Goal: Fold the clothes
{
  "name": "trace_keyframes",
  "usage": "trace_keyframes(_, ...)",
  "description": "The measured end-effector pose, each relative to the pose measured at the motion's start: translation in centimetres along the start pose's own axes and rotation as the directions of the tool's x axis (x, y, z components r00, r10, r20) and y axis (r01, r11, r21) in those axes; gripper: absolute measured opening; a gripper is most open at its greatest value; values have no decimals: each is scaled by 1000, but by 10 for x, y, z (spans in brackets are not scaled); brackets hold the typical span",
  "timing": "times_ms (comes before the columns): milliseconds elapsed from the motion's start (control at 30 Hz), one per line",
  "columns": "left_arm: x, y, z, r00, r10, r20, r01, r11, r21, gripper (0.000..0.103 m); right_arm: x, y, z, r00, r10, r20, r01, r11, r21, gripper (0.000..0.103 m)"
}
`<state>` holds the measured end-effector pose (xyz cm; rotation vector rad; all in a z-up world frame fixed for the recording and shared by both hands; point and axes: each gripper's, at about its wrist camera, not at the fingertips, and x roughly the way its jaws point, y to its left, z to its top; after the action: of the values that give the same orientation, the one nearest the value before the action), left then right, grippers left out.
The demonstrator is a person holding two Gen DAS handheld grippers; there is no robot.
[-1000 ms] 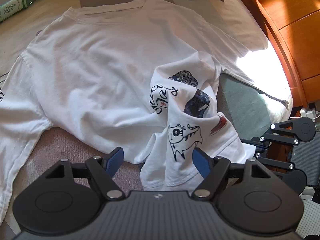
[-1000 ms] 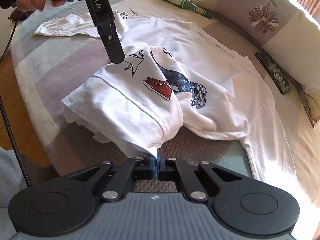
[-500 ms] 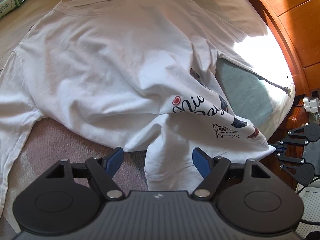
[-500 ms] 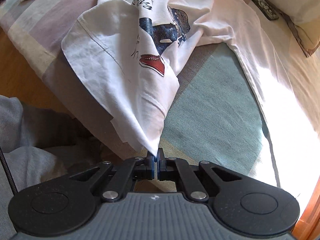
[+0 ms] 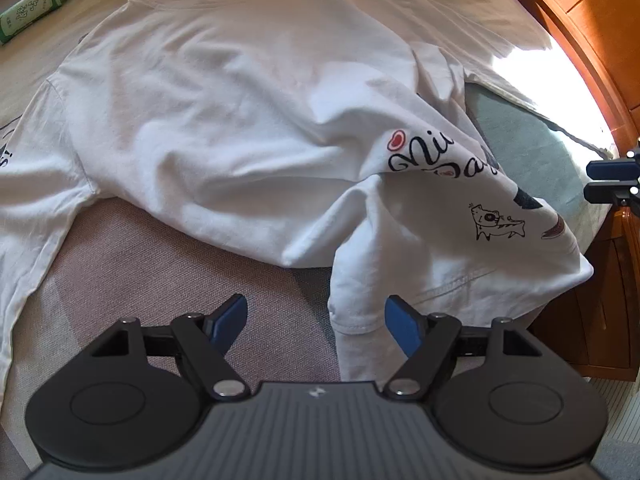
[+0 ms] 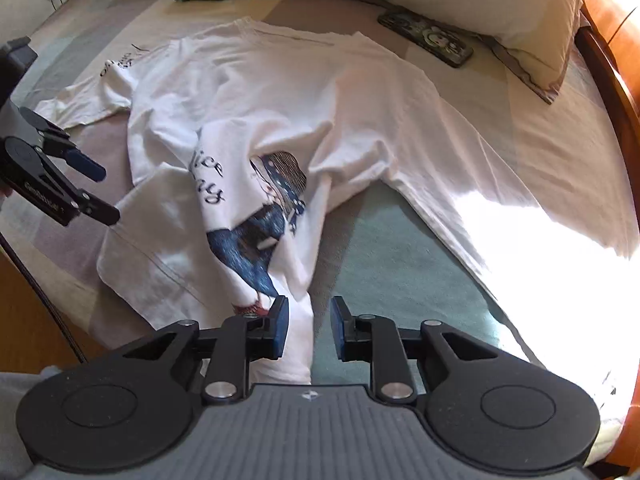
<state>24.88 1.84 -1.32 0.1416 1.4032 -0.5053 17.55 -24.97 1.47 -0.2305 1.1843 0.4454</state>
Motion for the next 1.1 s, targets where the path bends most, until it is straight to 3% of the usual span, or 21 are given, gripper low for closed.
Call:
trace_keyframes(100,-2,10,-9,999,29,17,-29,999,-34,76,14,32,29,996,72,57,-68,995,-80,50)
trace_keyframes(200,-7,26,-18,998,52,27,-49,994,-99,78,35,67,56,986,142,93,-124,977,-172,52)
trace_keyframes(433,-14,62,-47,991,136,13,-129,961,-245,80,101,129,92,996,90,25,-83,975,-207,54)
trace_keyframes(533,-15,72,-58,989,149,9,-139,945,-297,80,123,145,88,998,46,-52,-58,960,-272,65)
trace_keyframes(633,-15,76,-66,987,161,5,-151,935,-320,80,124,139,78,998,11,-59,-29,950,-312,65)
trace_keyframes(767,-13,75,-69,987,160,8,-148,931,-333,80,111,102,77,997,-55,-55,36,952,-302,65)
trace_keyframes(1100,-12,57,-51,993,101,56,-82,959,-271,80,94,32,85,997,-70,-32,56,947,-317,65)
